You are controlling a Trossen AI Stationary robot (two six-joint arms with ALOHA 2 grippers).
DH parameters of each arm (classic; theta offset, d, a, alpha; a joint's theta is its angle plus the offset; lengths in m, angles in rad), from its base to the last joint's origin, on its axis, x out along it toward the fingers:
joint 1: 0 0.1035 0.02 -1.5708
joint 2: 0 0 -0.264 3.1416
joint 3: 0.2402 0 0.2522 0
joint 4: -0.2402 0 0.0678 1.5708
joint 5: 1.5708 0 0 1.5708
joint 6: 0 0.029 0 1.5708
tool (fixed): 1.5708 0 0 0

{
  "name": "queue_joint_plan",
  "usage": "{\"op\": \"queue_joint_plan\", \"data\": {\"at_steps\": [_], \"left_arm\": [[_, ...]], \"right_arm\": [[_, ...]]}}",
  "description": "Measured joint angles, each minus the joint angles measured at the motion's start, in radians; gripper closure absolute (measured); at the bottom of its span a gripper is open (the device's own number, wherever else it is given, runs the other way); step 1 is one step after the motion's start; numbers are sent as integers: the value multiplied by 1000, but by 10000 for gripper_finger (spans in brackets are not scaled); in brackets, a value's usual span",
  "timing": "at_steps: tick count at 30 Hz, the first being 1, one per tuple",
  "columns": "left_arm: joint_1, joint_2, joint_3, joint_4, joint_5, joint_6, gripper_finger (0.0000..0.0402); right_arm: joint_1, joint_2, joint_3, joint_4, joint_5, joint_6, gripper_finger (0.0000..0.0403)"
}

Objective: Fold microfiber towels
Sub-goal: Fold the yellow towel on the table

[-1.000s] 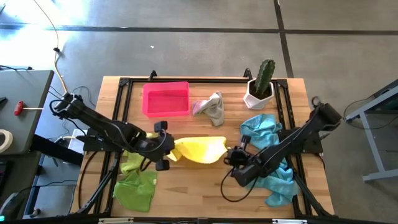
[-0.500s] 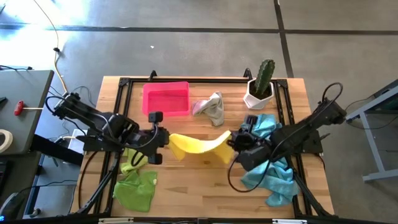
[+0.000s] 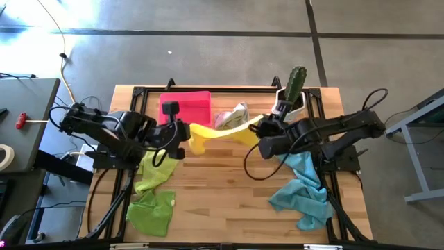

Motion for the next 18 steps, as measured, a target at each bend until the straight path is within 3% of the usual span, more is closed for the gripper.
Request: {"op": "queue_joint_plan", "data": {"at_steps": [3, 7, 10, 14, 18], "left_arm": [[-29, 0, 0, -1, 109, -121, 401], [-93, 32, -39, 6, 269, -346, 401], [-150, 95, -123, 58, 345, -427, 401], [-217, 216, -220, 189, 419, -471, 401], [-265, 349, -229, 302, 426, -486, 401]], "right_arm": [[29, 0, -20, -4, -110, 53, 403], [94, 6, -93, 27, -395, 192, 403], [158, 23, -204, 103, -568, 267, 403], [233, 39, -344, 244, -682, 350, 403], [281, 39, -433, 419, -738, 401, 403]]}}
